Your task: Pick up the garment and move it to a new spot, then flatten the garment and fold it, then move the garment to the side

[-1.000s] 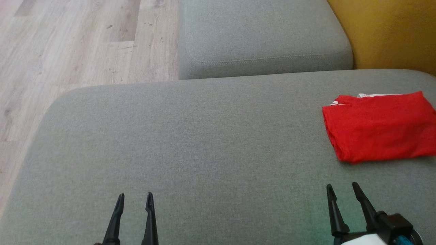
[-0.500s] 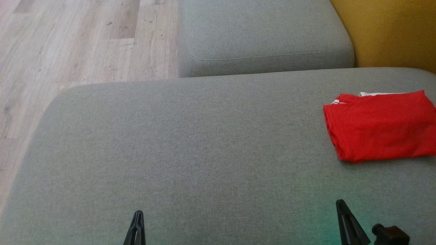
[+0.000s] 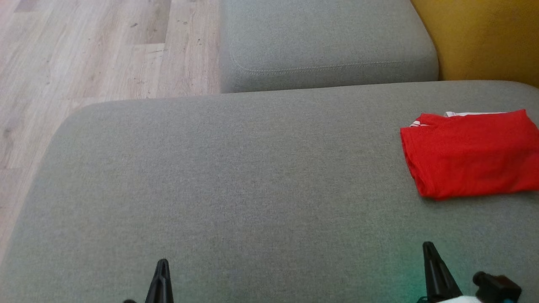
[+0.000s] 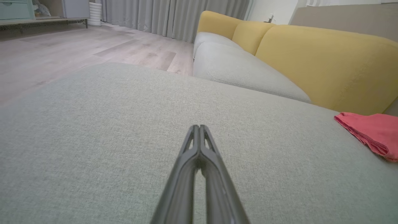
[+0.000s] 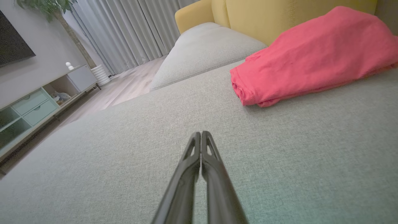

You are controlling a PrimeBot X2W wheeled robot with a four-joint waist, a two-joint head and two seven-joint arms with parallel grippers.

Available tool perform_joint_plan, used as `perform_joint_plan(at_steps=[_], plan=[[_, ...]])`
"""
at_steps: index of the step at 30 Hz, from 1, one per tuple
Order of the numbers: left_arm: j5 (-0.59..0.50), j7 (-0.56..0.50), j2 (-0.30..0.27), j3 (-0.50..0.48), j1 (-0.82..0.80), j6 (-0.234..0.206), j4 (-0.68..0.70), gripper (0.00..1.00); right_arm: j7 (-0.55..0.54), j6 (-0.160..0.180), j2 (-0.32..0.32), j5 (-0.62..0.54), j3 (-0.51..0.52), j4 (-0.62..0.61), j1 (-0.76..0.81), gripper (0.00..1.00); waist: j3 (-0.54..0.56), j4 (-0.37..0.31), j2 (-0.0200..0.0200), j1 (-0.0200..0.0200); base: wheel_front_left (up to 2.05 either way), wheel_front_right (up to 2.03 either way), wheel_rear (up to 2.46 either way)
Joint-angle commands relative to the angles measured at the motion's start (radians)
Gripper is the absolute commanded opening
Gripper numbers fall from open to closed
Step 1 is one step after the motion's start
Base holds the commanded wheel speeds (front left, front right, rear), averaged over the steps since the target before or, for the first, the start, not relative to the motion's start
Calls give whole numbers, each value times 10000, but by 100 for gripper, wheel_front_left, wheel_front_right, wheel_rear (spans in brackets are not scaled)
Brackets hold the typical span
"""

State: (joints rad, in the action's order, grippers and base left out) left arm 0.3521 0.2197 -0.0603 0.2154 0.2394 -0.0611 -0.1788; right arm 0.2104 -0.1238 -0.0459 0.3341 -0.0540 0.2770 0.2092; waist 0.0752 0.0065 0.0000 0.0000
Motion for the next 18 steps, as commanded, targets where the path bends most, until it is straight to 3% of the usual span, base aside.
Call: perform_joint_plan(at_steps=[1, 18], plan=[[355, -55, -86, -235, -528, 71, 265, 0, -42, -11, -126, 371, 47, -306, -570, 0, -12, -1, 0, 0, 0, 0, 0], [2447, -461, -165, -574, -1010, 375, 94, 0, -459, -20, -200, 2463, 188, -315, -980, 0, -136, -11, 0, 0, 0, 0, 0]])
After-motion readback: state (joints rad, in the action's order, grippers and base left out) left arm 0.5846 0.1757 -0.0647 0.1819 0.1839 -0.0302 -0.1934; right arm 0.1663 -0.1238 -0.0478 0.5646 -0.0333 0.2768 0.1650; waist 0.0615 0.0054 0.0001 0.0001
